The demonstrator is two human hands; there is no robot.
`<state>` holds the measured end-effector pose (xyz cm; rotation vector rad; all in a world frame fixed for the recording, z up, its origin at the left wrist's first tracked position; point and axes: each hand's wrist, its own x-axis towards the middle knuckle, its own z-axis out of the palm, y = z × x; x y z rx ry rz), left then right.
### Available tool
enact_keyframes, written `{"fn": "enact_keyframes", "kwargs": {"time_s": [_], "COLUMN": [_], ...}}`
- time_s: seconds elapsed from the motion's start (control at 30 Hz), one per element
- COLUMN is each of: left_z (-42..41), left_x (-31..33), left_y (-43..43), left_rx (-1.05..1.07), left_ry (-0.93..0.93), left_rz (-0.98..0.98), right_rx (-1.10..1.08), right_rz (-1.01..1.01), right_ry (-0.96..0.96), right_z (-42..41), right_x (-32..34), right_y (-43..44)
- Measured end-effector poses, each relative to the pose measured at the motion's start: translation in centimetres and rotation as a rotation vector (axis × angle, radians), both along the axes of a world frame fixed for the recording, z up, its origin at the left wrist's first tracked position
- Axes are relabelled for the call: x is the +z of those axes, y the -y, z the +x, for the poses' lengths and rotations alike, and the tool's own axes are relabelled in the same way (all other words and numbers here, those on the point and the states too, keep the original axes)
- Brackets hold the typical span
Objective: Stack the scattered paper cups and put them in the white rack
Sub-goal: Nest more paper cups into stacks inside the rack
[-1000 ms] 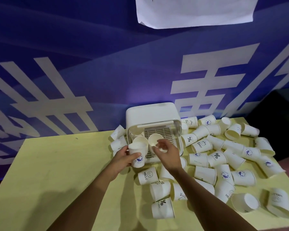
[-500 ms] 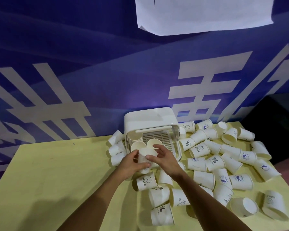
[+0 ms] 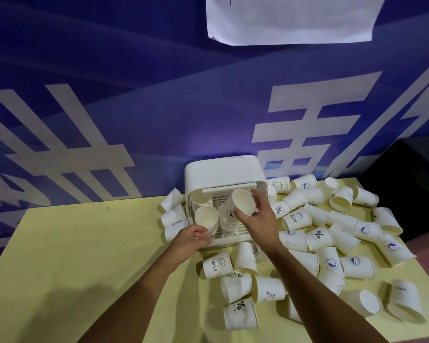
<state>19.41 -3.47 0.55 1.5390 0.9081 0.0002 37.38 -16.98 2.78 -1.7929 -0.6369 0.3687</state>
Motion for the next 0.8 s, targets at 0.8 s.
{"fn": "enact_keyframes", "kwargs": {"time_s": [0.8], "left_z": [-2.3], "left_x": [-2.7], "left_y": [-1.1], "left_rx": [0.064], "left_ry": [-0.109], "left_rz": [0.025], "right_rx": [0.137], "right_rz": [-0.420], "right_ry": [0.139], "right_z": [-0.4], "right_x": [-4.8], "right_y": [-2.9]}}
